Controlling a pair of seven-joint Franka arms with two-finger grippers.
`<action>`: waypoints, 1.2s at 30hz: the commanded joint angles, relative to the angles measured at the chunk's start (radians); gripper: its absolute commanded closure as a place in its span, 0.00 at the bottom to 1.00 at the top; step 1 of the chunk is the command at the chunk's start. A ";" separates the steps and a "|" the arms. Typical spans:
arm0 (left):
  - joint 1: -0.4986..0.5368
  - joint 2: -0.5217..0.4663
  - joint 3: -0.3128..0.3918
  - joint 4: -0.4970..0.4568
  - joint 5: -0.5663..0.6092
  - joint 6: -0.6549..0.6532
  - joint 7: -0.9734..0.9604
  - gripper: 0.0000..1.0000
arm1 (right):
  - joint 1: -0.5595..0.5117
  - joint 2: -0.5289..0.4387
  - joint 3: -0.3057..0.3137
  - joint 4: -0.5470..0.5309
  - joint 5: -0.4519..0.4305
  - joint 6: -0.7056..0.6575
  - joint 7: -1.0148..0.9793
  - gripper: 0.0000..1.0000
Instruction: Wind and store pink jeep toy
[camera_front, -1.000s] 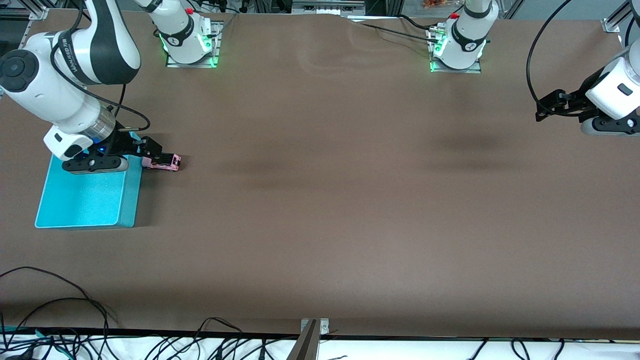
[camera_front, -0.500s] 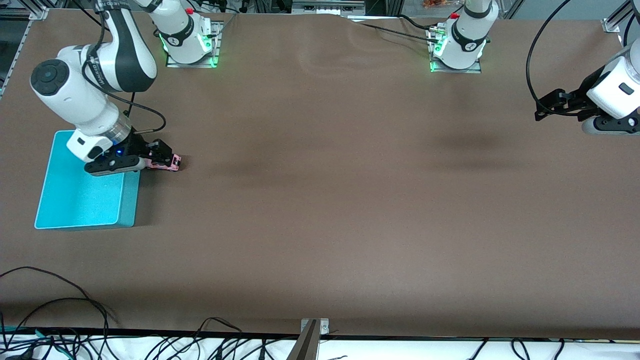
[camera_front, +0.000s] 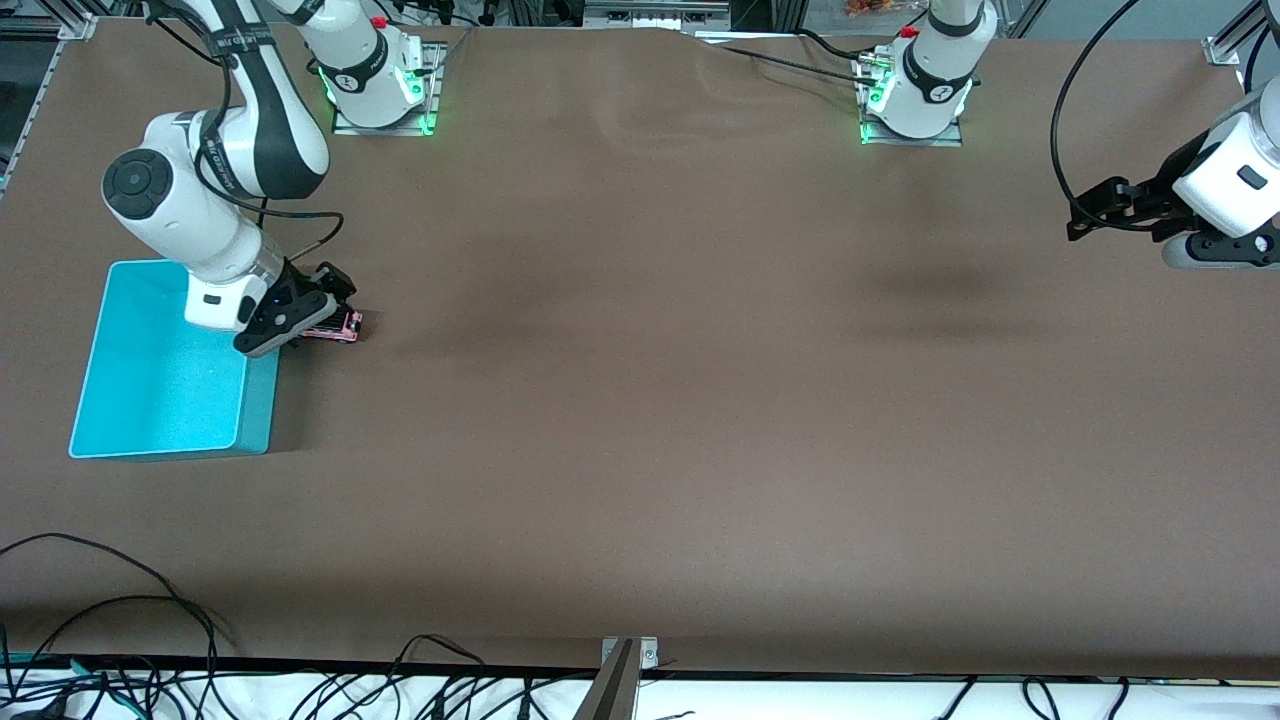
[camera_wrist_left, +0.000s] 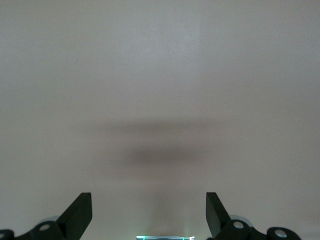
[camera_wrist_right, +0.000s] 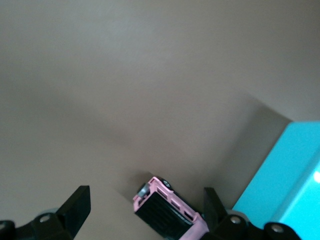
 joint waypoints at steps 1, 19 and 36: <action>0.006 -0.013 -0.004 0.013 -0.017 -0.011 -0.001 0.00 | -0.008 0.014 -0.038 -0.072 0.018 0.090 -0.213 0.00; 0.009 -0.040 -0.002 -0.015 -0.016 0.015 -0.006 0.00 | -0.039 0.083 -0.072 -0.155 0.018 0.196 -0.580 0.00; 0.008 -0.025 -0.001 0.005 -0.009 0.018 -0.016 0.00 | -0.040 0.146 -0.071 -0.164 0.031 0.253 -0.657 0.13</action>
